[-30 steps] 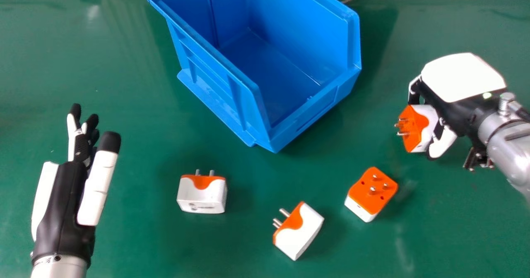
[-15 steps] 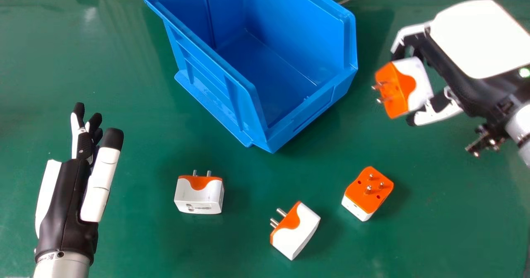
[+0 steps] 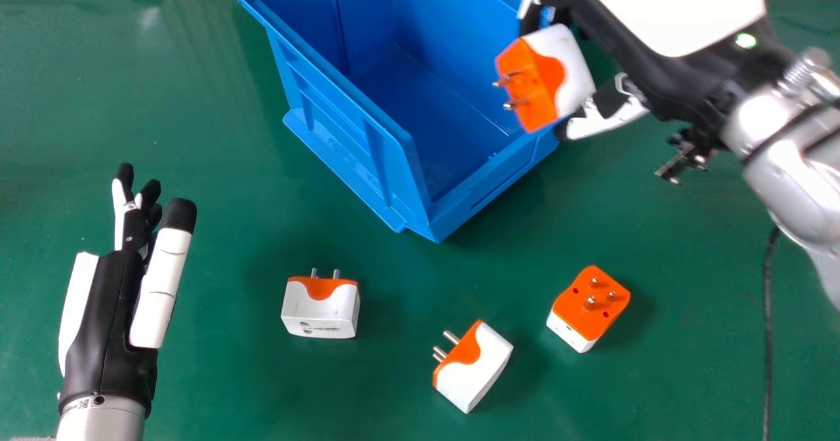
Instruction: Pick all objects and put in blue box
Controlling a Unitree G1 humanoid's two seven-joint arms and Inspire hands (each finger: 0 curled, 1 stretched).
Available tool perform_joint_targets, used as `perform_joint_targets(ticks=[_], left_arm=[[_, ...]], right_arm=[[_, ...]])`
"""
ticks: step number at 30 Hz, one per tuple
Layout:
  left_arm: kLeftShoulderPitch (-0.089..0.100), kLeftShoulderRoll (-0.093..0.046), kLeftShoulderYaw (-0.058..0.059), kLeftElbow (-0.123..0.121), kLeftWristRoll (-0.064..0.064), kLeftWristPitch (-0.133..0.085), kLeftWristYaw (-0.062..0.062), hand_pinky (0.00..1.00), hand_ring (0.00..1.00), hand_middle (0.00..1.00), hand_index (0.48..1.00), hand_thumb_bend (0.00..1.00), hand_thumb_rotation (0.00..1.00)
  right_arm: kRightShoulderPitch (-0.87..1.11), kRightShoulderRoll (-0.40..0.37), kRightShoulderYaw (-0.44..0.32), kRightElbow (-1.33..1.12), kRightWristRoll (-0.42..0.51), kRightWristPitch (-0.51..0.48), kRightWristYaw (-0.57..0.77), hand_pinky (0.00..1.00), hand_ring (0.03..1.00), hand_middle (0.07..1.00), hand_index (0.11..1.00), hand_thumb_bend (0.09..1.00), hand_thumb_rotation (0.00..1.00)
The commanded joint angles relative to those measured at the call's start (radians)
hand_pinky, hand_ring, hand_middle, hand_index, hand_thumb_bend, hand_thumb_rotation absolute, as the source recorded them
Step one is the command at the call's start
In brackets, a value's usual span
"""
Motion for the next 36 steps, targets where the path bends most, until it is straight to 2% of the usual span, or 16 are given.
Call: perform_joint_targets(ticks=[1,10,19,24,27,31,36], left_arm=[[0.004,-0.001,0.0,-0.019,0.005,-0.02,0.007,1.0,1.0,1.0,1.0,0.83,1.0],[0.007,-0.007,-0.005,-0.016,-0.001,-0.032,0.006,1.0,1.0,1.0,1.0,0.83,1.0],[0.018,-0.007,-0.009,-0.031,-0.003,-0.034,0.004,1.0,1.0,1.0,1.0,0.82,1.0],[0.028,-0.007,-0.01,-0.04,-0.005,-0.043,-0.002,1.0,1.0,1.0,1.0,0.84,1.0],[0.034,-0.008,-0.01,-0.045,-0.006,-0.045,-0.004,1.0,1.0,1.0,1.0,0.84,1.0],[0.037,-0.01,-0.012,-0.049,-0.006,-0.049,-0.005,1.0,1.0,1.0,1.0,0.84,1.0],[0.041,-0.015,-0.015,-0.061,-0.006,-0.043,-0.002,1.0,1.0,1.0,1.0,0.83,1.0]], right_arm=[[-0.061,0.013,0.004,0.018,-0.01,-0.011,-0.025,0.34,0.439,0.486,0.516,0.494,0.0],[-0.219,0.108,0.091,0.206,-0.077,0.015,-0.04,0.34,0.438,0.479,0.515,0.494,0.0],[-0.409,0.236,0.19,0.53,-0.136,0.07,-0.12,0.34,0.433,0.476,0.514,0.494,0.0],[-0.511,0.316,0.267,0.722,-0.179,0.108,-0.201,0.35,0.481,0.497,0.485,0.493,0.0],[-0.551,0.349,0.301,0.804,-0.188,0.117,-0.238,0.41,0.501,0.477,0.439,0.493,0.0],[-0.595,0.389,0.34,0.901,-0.197,0.132,-0.268,0.41,0.505,0.477,0.432,0.494,0.0],[-0.632,0.432,0.362,0.996,-0.179,0.139,-0.303,0.4,0.518,0.498,0.436,0.494,0.0]])
